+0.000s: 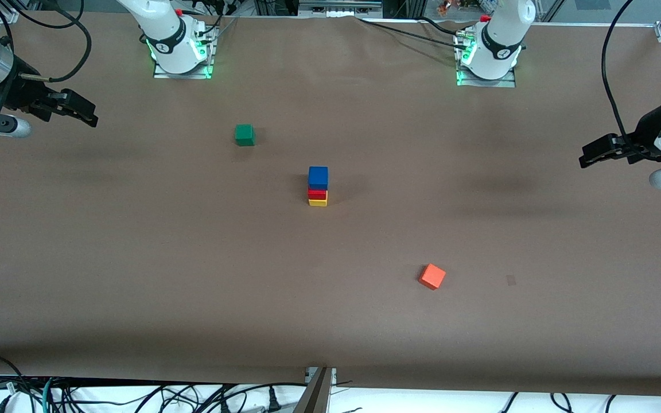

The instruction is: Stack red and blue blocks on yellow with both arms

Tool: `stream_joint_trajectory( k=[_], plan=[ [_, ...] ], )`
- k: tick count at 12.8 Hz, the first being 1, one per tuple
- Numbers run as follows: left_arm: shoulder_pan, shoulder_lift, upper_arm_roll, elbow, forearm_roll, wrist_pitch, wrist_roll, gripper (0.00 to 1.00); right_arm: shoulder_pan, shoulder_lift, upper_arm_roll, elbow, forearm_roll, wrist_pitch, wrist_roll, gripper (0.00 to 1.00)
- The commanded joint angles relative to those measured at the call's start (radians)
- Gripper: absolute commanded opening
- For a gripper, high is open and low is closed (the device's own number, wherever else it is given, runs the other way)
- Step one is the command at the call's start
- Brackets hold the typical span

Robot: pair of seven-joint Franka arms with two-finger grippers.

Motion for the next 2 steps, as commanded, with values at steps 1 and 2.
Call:
stream_joint_trajectory(
  k=[1,2],
  plan=[
    [-0.001,0.007,-0.002,0.018,-0.01,-0.001,0.008,1.0,-0.019,-0.015,0.011,-0.017,-0.001,-0.008,-0.083,1.0],
    [-0.001,0.007,-0.002,0.017,-0.01,-0.001,0.008,1.0,-0.019,-0.012,0.011,-0.015,-0.001,-0.006,-0.083,1.0]
  ],
)
